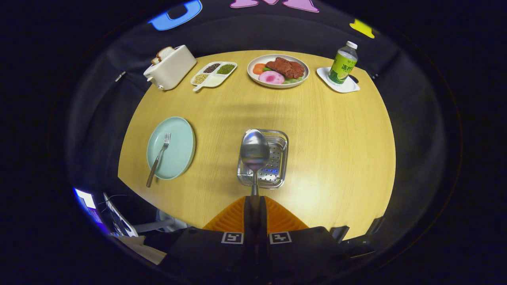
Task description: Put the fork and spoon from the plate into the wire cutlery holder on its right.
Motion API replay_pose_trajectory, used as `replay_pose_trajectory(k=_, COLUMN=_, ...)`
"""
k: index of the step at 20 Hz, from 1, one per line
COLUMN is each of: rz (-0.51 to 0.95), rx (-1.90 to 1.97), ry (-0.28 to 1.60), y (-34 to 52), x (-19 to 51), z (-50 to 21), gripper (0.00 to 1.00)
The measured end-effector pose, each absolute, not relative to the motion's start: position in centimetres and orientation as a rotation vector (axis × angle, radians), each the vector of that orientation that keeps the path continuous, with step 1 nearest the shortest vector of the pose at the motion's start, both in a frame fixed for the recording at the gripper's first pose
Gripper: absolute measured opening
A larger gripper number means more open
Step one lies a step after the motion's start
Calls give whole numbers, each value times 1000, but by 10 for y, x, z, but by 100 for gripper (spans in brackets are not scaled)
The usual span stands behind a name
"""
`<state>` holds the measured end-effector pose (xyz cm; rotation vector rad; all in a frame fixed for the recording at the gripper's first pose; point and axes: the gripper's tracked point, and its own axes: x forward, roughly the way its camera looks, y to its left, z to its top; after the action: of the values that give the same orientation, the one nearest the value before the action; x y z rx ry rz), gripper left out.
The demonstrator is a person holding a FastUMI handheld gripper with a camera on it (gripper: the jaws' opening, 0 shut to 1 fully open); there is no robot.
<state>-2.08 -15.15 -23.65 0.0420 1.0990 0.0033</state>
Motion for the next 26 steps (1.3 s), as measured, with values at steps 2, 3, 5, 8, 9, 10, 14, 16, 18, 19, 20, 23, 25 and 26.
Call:
replay_pose_trajectory(k=2, rz=15, rx=53, ry=1130, y=-155, x=-21, z=-243, gripper=9)
replay_pose_trajectory(k=3, rz=18, rx=70, ry=1144, y=-155, x=-19, z=-245, gripper=9)
replay_pose_trajectory(k=5, rz=33, rx=83, ry=1175, y=-151, x=-15, z=-249, gripper=9)
replay_pose_trajectory(k=8, rz=49, rx=53, ry=1216, y=-151, x=-11, z=-255, gripper=9)
replay_pose_trajectory(k=9, rz=51, rx=50, ry=1231, y=-152, x=-9, z=-257, gripper=9)
replay_pose_trajectory(k=10, rz=48, rx=50, ry=1240, y=-153, x=-9, z=-259, gripper=9)
replay_pose_trajectory(k=14, rz=24, rx=47, ry=1236, y=-159, x=1, z=-256, gripper=13)
replay_pose_trajectory(k=16, rz=19, rx=39, ry=1213, y=-161, x=8, z=-250, gripper=24)
replay_pose_trajectory(k=18, rz=18, rx=43, ry=1169, y=-161, x=14, z=-237, gripper=49)
replay_pose_trajectory(k=19, rz=15, rx=48, ry=1143, y=-161, x=17, z=-230, gripper=66)
replay_pose_trajectory(k=20, rz=10, rx=53, ry=1111, y=-161, x=20, z=-221, gripper=82)
replay_pose_trajectory(k=23, rz=-4, rx=41, ry=1009, y=-155, x=22, z=-196, gripper=99)
replay_pose_trajectory(k=25, rz=9, rx=36, ry=931, y=-138, x=25, z=-174, gripper=99)
replay_pose_trajectory(k=26, rz=22, rx=31, ry=904, y=-129, x=24, z=-166, gripper=100)
